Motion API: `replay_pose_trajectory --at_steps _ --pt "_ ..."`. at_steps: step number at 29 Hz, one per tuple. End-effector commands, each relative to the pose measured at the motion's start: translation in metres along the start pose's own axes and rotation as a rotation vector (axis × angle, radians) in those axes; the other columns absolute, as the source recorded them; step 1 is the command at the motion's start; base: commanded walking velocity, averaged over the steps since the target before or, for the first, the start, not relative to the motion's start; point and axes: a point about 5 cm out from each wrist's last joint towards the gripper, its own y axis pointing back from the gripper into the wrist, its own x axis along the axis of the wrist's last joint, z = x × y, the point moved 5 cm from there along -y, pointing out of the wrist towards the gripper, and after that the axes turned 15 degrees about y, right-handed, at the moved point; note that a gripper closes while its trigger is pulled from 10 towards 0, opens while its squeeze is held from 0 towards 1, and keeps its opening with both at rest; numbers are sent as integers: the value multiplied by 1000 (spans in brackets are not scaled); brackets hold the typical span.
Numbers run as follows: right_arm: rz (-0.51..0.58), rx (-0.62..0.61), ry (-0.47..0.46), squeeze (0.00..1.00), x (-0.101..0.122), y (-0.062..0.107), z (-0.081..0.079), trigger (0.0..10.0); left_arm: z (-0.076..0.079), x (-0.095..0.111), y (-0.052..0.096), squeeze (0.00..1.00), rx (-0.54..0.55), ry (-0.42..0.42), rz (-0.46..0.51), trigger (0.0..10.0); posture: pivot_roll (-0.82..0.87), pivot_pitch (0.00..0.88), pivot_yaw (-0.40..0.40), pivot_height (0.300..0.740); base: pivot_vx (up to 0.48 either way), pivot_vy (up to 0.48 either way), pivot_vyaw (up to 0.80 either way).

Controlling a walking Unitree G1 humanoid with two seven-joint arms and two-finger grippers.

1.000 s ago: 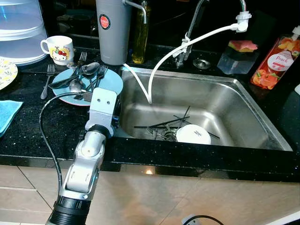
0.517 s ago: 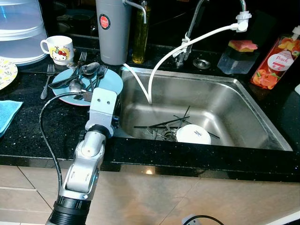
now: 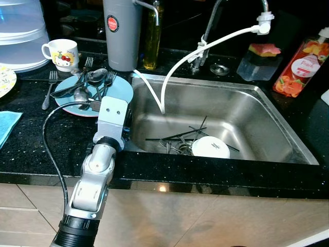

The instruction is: Kitchen organization

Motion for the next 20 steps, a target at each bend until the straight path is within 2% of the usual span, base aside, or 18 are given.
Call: replay_pose_trajectory --at_steps 1,4,5,6,7,8,9,10,11,12,14,15,16,17,19,20 --pt "-20 -65 -179 0 -7 3 2 10000 7 -5 -1 0 -18 7 -16 10000 218 22 -84 740 0 0 0" --pt "-22 -159 -447 0 -12 7 6 10000 8 -5 -2 0 -23 9 -16 10000 215 17 -81 740 0 0 0" --pt "-22 -159 -447 0 -12 7 6 10000 8 -5 -2 0 -23 9 -16 10000 215 17 -81 740 0 0 0" --pt "-19 -173 -511 0 -12 8 6 10000 8 -5 -2 0 -24 9 -16 10000 215 17 -81 740 0 0 0" --pt "65 -241 -578 0 27 -6 64 10000 9 -6 -2 0 -26 10 -15 10000 209 12 -81 740 0 0 0" --pt "120 -275 -590 0 57 -10 106 10000 9 -6 -3 0 -26 10 -15 10000 209 12 -81 740 0 0 0" --pt "182 -302 -508 0 90 -8 140 10000 9 -5 -3 0 -25 11 -14 10000 208 11 -83 740 0 0 0" --pt "182 -302 -508 0 90 -8 140 10000 9 -5 -3 0 -25 11 -14 10000 208 11 -83 740 0 0 0" --pt "214 -325 -450 0 109 -4 159 10000 9 -5 -3 0 -25 12 -13 10000 208 11 -83 740 0 0 0" --pt "235 -324 -353 0 119 -3 157 10000 9 -5 -3 0 -25 13 -13 10000 208 14 -86 740 0 0 0" --pt "248 -266 -143 0 129 -5 138 10000 9 -6 -2 0 -23 14 -13 10000 206 17 -87 740 0 0 0" --pt "248 -266 -143 0 129 -5 138 10000 9 -6 -2 0 -23 14 -13 10000 206 17 -87 740 0 0 0" --pt "249 -230 -24 0 129 -6 126 10000 9 -6 -2 0 -22 15 -14 10000 205 18 -88 740 0 0 0" --pt "247 -207 44 0 128 -7 120 10000 9 -6 -1 0 -22 15 -15 10000 205 18 -88 740 0 0 0" --pt "228 -174 120 0 120 -9 110 10000 9 -7 -1 0 -20 15 -15 10000 204 21 -88 740 0 0 0" --pt "228 -174 120 0 120 -9 110 10000 9 -7 -1 0 -20 15 -15 10000 204 21 -88 740 0 0 0"
